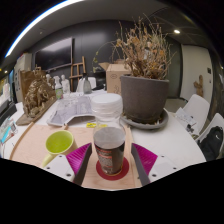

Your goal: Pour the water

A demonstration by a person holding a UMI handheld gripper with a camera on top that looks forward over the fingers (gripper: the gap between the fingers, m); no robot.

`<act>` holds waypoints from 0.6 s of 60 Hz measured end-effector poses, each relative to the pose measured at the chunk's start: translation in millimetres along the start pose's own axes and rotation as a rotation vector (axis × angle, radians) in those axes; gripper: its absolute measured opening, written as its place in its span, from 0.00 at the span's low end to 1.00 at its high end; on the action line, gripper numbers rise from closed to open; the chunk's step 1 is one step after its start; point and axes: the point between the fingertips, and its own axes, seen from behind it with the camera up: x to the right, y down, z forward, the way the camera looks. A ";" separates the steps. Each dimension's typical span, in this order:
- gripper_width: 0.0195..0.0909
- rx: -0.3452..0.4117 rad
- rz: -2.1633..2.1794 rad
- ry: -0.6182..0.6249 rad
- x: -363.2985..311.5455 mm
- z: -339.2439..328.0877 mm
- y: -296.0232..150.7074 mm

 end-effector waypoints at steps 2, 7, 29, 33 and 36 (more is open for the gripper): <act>0.94 -0.001 0.003 0.005 1.7 -6.3 -2.5; 0.92 -0.017 0.005 0.022 3.0 -29.0 -8.8; 0.93 -0.172 -0.009 0.102 -37.8 -218.7 -4.5; 0.93 -0.189 -0.015 0.111 -50.4 -247.3 -1.3; 0.93 -0.182 -0.016 0.108 -62.4 -262.3 -1.1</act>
